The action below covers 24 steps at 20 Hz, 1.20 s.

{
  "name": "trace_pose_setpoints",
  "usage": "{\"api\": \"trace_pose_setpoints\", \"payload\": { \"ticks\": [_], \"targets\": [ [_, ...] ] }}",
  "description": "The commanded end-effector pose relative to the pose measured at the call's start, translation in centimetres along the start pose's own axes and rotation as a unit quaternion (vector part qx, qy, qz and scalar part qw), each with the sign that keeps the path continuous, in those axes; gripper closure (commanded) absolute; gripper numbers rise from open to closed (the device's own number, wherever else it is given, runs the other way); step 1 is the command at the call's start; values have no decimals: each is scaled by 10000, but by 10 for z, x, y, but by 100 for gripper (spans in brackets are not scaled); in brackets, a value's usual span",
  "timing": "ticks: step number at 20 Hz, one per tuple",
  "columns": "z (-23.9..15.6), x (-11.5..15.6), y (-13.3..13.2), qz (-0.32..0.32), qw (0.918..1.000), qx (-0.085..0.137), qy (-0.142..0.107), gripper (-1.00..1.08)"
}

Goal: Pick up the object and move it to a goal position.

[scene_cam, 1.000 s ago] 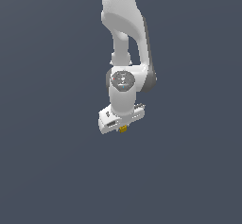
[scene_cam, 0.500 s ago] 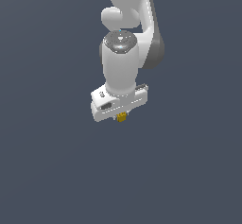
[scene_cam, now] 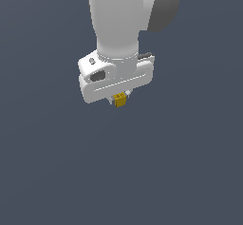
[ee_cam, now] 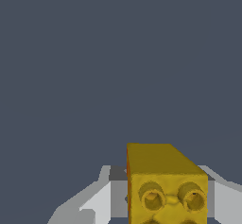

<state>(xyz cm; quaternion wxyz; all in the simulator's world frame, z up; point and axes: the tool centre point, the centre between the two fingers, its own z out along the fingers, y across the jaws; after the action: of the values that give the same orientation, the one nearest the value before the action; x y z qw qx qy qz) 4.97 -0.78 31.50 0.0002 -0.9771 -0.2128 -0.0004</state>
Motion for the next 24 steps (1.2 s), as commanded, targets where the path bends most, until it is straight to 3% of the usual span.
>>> {"api": "trace_pose_setpoints", "payload": {
  "ticks": [1,13,24],
  "targets": [
    [-26,1,2,-1,10000,2,-3,108],
    [-121,8,12,2,10000,2,-3,108],
    [-159,12,17,4,10000,0,-4,108]
  ]
}}
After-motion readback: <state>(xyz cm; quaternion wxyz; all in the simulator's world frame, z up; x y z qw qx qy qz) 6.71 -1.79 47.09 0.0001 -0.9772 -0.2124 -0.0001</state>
